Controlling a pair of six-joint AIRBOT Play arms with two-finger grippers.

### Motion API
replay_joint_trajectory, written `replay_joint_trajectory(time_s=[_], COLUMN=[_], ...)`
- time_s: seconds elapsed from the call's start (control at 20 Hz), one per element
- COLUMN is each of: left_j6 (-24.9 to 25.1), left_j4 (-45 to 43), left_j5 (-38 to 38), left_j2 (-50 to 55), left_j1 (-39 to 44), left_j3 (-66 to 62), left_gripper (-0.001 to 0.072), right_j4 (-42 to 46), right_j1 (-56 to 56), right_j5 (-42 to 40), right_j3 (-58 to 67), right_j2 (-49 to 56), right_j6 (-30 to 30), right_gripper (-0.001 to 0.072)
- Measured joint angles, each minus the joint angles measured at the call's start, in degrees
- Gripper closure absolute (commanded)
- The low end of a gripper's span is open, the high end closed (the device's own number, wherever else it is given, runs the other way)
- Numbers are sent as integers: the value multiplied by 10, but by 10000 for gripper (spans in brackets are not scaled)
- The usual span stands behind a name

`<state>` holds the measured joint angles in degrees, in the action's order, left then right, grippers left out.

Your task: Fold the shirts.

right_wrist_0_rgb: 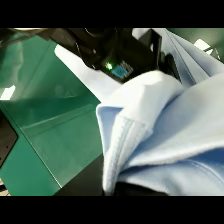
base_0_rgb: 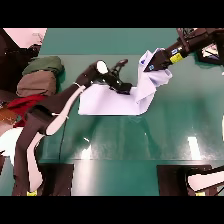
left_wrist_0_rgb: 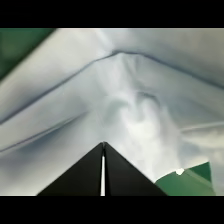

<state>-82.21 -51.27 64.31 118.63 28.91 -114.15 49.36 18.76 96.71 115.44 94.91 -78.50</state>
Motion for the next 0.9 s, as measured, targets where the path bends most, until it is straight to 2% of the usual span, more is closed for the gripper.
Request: replay_joint_trajectory(time_s=[0.2,0.35,0.4,0.45,0.5,0.7,0.8,0.9], left_j6=[0,5,7,8,9,11,11,11], left_j4=[-62,-85,-88,-93,-96,-99,-101,-99], left_j5=[53,91,101,110,119,147,157,168], left_j2=[-68,-136,-158,-181,-202,-272,-293,-303], left_j1=[-73,-149,-173,-199,-221,-291,-308,-314], left_j3=[-3,-4,-4,-4,-4,-5,-5,-4], left_gripper=[683,683,683,683,683,683,682,682], right_j4=[-7,-40,-49,-58,-66,-70,-35,17], right_j1=[37,96,123,153,180,257,261,242], right_j5=[-31,-82,-113,-153,-194,-320,-324,-290], right_j3=[4,5,5,5,5,5,5,-6], right_j2=[11,42,58,77,95,136,129,105], right_j6=[3,26,43,63,83,133,141,133], right_gripper=[699,692,568,283,147,156,156,157])
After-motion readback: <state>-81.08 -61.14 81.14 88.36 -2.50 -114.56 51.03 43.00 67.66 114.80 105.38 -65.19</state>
